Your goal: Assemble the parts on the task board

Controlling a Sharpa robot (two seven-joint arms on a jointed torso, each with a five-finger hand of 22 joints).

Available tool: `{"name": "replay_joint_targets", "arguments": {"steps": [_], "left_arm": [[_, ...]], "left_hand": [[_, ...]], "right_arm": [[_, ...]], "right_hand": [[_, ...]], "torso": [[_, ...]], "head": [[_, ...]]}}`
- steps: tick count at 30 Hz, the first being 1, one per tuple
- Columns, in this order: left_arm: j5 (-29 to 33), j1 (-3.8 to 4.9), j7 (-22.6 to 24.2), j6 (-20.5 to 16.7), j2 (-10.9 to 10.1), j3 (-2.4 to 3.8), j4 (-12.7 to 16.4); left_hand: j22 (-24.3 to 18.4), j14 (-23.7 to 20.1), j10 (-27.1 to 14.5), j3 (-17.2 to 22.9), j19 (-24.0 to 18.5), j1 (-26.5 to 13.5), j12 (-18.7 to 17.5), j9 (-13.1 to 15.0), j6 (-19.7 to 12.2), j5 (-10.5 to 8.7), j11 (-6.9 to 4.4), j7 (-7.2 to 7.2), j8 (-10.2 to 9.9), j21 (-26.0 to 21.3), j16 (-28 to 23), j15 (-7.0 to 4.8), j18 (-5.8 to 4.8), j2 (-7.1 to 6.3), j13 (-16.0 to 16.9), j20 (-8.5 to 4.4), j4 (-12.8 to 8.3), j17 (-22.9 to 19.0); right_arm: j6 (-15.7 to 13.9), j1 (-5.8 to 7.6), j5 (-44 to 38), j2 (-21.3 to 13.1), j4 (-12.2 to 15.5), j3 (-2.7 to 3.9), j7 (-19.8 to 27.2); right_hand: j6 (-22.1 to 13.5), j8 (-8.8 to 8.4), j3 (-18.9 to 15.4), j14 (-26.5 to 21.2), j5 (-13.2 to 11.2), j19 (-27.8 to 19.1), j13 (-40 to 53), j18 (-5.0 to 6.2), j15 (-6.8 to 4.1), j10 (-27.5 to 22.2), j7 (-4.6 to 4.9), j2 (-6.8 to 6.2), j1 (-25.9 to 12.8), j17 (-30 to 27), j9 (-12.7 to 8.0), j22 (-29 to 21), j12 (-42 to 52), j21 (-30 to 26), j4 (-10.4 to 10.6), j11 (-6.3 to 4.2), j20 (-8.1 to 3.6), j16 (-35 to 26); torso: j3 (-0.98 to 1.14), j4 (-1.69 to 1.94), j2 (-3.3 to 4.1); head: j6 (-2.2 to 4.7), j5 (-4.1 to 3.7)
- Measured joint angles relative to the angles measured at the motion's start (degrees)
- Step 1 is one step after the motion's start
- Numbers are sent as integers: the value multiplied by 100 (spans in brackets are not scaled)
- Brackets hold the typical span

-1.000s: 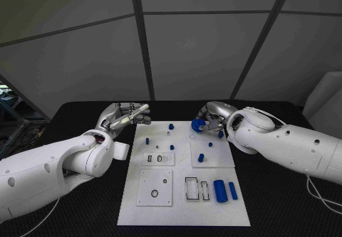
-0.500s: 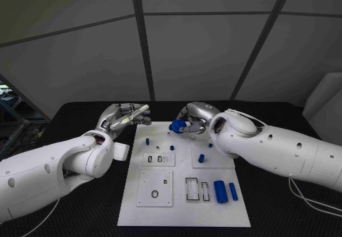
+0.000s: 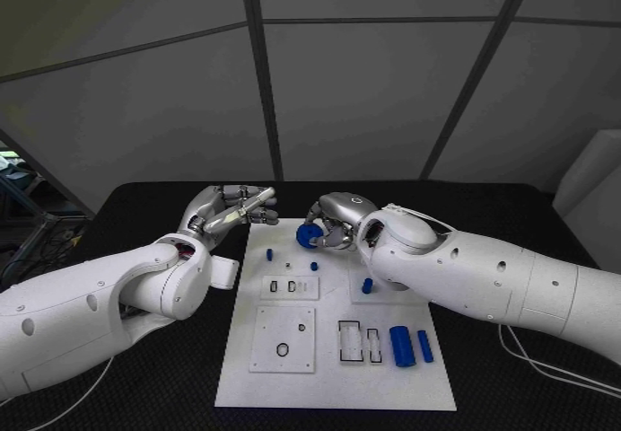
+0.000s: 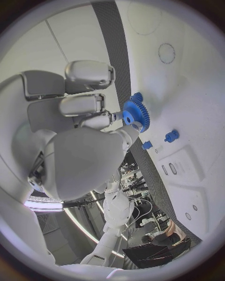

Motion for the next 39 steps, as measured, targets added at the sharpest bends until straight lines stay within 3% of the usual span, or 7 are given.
{"name": "replay_joint_targets", "arguments": {"steps": [6, 14, 20, 25, 30, 35, 39], "left_arm": [[0, 1, -3, 0, 5, 0, -1], [0, 1, -5, 0, 7, 1, -2], [0, 2, -6, 0, 7, 1, -1], [0, 2, -8, 0, 7, 1, -1], [0, 2, -9, 0, 7, 1, -1], [0, 2, -11, 0, 7, 1, -3], [0, 2, -12, 0, 7, 1, -3]], "left_hand": [[0, 0, 0, 0, 0, 0, 0, 0, 0, 0, 0, 0, 0, 0, 0, 0, 0, 0, 0, 0, 0, 3], [-1, 0, 0, 0, 0, 0, 0, 0, 0, 0, 0, 0, 0, 0, 0, 0, 0, 0, 0, 0, 0, 3], [-1, 0, 0, 0, 0, 0, 0, 0, 0, 0, 0, 0, 0, 0, 0, 0, 0, 0, 0, 0, 0, 3], [-1, 0, 0, 0, 0, 0, 0, 0, 0, 0, 0, 0, 0, 0, 0, 0, -1, 0, 0, 0, 0, 3], [4, 0, 0, 0, 0, 0, -27, 0, -21, 0, 0, 21, -26, 0, 0, 0, 0, 0, 0, 0, 0, 7], [3, 0, 0, 0, 0, -23, -27, 0, -21, 0, 0, 21, -26, 0, 0, 0, 0, 23, 0, 0, 0, 7], [3, 0, 0, -16, 0, -23, -27, 0, -21, 0, 0, 21, -26, 0, 0, 0, 0, 23, 0, 0, 17, 7]], "right_arm": [[16, -8, -19, 114, -135, -64, 5], [79, -9, -47, 200, -267, -86, 6], [129, -7, -59, 237, -336, -87, -1], [176, -7, -66, 257, -378, -93, -17], [248, -8, -69, 260, -407, -92, -41], [358, -8, -47, 254, -408, -92, -52], [448, -8, 1, 241, -399, -92, -54]], "right_hand": [[1, 0, 8, 0, -1, 0, -1, 0, 0, 0, -1, -8, -37, 0, 0, 0, 0, 0, -8, 0, 0, 0], [11, -55, 66, 0, -19, 0, -28, 0, 0, -11, -6, -65, -124, 0, -34, 0, -55, 0, -12, 11, 0, 0], [145, -342, 87, -24, -135, 0, -134, 1, 25, -122, -11, -151, -360, 0, -59, -23, -180, 0, -6, 122, 0, 0], [-350, -676, -11, -3, -196, -11, -287, 0, 128, -249, 110, -229, -542, -1, -71, -44, -365, 0, 48, 249, 114, 0], [-470, -740, -123, -11, -199, -10, -353, 1, 177, -299, 171, -325, -683, -1, -75, -44, -407, 0, 135, 298, 155, 13], [-471, -740, -332, -11, 93, -2, -332, 1, 177, -299, 172, -285, -1073, -1, -56, -19, -407, 0, 381, 298, 206, 66], [-380, -695, -374, -11, 252, -2, -273, 1, 177, -299, 139, -226, -1165, -1, -38, 2, -367, 0, 490, 298, 206, 66]], "torso": [[0, -1, 2], [3, -8, -2], [7, -13, -3], [7, -14, -3], [8, -13, -3], [8, -13, -3], [8, -12, -3]], "head": [[-13, 10], [-25, 29], [-33, 31], [-33, 30], [-31, 23], [-40, 23], [-44, 30]]}}
